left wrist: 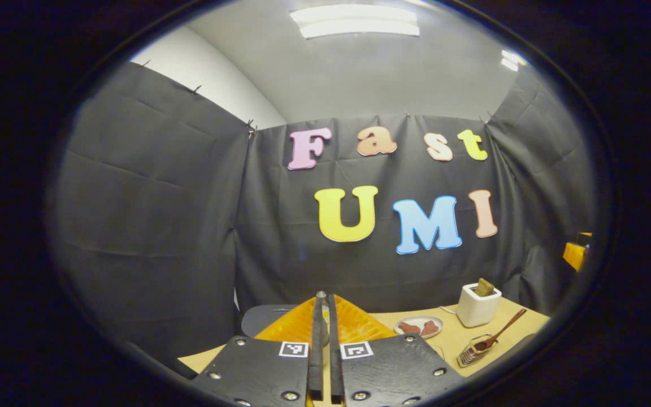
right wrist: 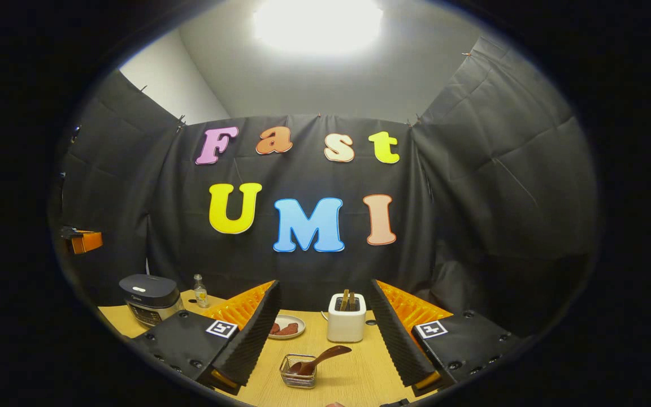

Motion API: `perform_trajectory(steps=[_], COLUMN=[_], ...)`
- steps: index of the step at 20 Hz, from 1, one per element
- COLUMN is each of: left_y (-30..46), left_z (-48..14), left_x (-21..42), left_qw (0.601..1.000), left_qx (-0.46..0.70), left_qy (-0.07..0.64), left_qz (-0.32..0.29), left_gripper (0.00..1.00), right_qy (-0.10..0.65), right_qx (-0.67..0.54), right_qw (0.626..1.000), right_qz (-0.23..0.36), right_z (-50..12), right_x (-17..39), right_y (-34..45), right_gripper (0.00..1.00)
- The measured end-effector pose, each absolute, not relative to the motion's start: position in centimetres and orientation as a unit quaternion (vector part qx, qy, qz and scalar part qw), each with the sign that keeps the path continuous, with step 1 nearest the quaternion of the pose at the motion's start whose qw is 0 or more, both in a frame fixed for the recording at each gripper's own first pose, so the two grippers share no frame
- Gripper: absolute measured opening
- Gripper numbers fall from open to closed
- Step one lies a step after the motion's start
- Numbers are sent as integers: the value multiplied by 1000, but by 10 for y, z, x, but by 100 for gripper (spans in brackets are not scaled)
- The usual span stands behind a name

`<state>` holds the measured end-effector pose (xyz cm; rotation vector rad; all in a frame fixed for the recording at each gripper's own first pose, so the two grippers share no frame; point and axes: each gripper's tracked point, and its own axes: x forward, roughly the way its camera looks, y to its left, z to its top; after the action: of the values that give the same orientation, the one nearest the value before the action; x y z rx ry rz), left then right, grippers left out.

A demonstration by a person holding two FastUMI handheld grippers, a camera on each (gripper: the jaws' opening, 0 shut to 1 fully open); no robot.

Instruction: Close the left gripper, press the button to open the rice cooker; take a wooden spoon from the chopstick holder with the right hand, scoop a spoonful of rice and pour it into the rice cooker, then put the wooden spoon back into the chopstick holder.

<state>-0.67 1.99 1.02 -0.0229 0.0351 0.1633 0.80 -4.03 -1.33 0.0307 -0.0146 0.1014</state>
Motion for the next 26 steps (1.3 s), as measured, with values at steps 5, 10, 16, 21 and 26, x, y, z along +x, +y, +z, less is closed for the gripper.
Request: perform_trajectory(steps=[5,10,16,21,26], left_y=[50,80,102,112,119], left_z=[4,-20,-68,-109,-152], left_x=[23,63,105,131,149], left_qw=[997,996,995,993,989], left_qx=[-12,-35,-47,-54,-63], left_qy=[13,27,61,91,127], left_qz=[79,74,58,46,33], left_gripper=[1,1,0,1,0], right_qy=[-7,-11,-8,3,11], right_qx=[10,2,-12,-19,-22], right_qw=[999,1000,1000,1000,999], right_qz=[35,21,-2,-18,-29], right_z=[-14,-10,-10,-16,-21], right_x=[15,24,35,46,57], right_y=[-30,-9,8,21,33], right_gripper=[98,98,98,98,98])
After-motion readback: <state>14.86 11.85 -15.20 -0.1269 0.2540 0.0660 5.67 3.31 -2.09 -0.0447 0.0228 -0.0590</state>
